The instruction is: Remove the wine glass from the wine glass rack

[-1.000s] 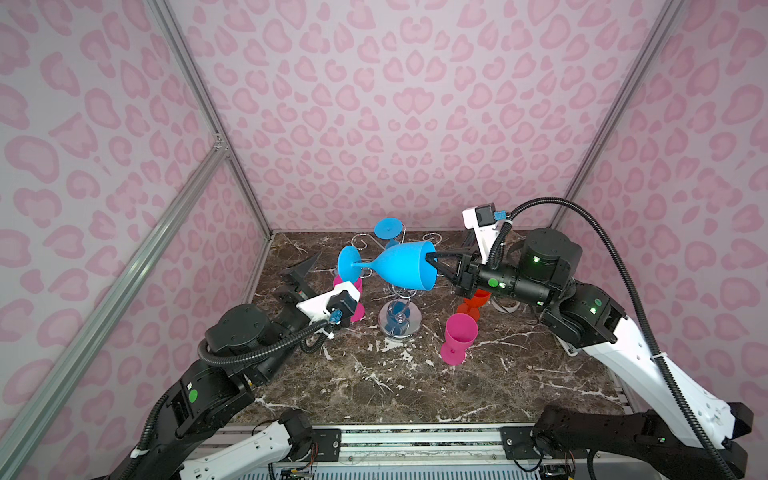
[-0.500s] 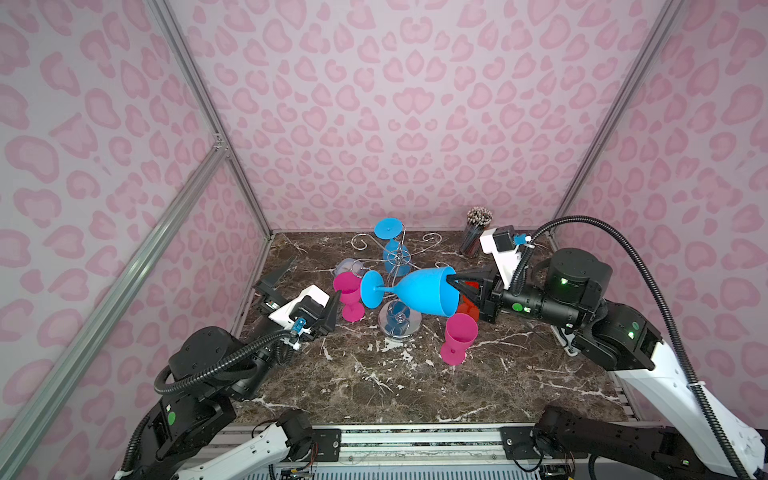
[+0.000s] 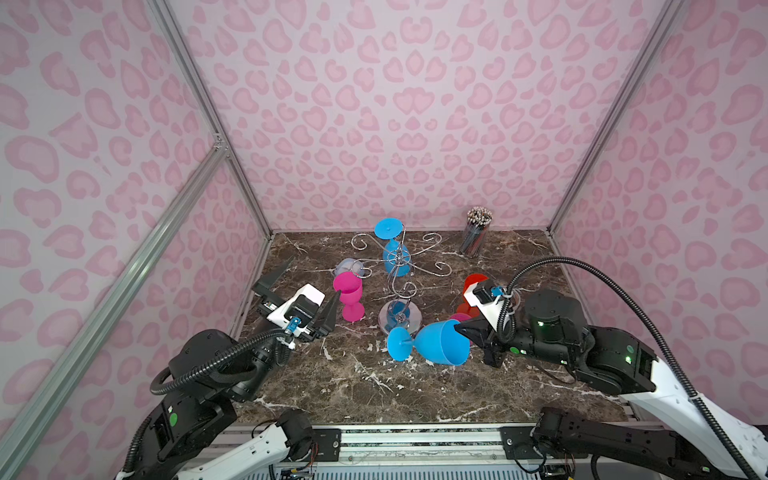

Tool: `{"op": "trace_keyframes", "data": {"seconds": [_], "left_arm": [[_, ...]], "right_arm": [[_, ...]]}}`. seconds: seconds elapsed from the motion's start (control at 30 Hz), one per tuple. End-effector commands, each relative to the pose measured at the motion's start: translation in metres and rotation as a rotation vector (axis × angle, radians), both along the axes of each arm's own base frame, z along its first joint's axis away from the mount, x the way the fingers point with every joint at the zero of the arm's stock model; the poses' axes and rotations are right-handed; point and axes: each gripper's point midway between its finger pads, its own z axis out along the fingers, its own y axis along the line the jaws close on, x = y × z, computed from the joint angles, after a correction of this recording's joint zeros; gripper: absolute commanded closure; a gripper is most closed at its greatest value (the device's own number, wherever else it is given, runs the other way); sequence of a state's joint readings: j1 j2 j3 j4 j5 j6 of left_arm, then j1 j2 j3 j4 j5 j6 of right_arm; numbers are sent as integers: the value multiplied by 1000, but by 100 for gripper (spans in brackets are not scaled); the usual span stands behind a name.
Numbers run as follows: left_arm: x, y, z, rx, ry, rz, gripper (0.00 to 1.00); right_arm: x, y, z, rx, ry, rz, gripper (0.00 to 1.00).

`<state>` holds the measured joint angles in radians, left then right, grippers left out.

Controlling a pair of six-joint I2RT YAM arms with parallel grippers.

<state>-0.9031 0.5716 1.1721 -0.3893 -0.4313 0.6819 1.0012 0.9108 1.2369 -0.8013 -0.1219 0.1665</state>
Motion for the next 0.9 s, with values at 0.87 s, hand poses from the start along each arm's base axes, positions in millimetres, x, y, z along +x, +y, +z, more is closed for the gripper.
{"op": "trace_keyframes", "data": {"seconds": [0.87], "left_arm": [[-6, 6, 3, -85, 1, -14, 3]], "right_arm": [[18, 20, -99, -270, 272, -446, 100]]}}
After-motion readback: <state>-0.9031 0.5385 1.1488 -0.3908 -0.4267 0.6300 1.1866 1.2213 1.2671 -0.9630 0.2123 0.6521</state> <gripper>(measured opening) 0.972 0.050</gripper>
